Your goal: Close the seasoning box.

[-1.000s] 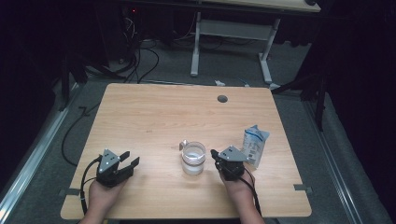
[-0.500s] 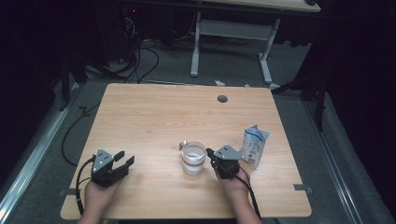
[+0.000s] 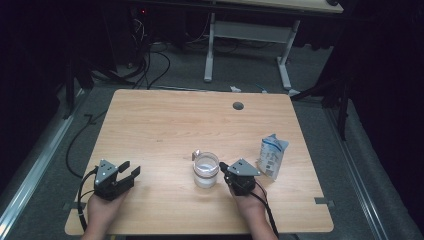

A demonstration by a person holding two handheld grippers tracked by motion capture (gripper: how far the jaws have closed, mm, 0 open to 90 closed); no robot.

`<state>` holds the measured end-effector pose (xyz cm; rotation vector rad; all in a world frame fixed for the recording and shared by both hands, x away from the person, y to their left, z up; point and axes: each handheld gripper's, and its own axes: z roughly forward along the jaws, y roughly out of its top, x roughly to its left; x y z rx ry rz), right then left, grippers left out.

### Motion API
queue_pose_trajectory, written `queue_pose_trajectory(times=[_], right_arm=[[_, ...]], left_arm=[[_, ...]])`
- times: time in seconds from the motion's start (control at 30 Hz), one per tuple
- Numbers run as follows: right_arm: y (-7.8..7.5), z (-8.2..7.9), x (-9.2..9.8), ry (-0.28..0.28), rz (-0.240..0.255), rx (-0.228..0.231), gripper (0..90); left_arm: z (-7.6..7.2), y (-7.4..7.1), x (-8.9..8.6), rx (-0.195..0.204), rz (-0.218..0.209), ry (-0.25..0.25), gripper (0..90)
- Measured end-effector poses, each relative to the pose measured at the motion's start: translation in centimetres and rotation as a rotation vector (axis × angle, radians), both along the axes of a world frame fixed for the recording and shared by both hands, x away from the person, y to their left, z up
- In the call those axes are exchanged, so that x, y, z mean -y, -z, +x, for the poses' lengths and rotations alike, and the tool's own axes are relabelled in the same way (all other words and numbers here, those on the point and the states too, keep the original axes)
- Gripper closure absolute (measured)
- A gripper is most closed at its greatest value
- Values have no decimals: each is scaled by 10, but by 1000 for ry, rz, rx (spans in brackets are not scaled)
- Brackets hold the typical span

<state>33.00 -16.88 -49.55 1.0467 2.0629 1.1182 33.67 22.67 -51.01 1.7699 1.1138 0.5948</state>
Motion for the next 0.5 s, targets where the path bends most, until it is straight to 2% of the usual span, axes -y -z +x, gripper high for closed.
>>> queue_pose_trajectory(times=[0.5], right_arm=[[1,-10,-8,-21,5,13,900]], left_arm=[[-6,1,-14,-6,1,-31,517]])
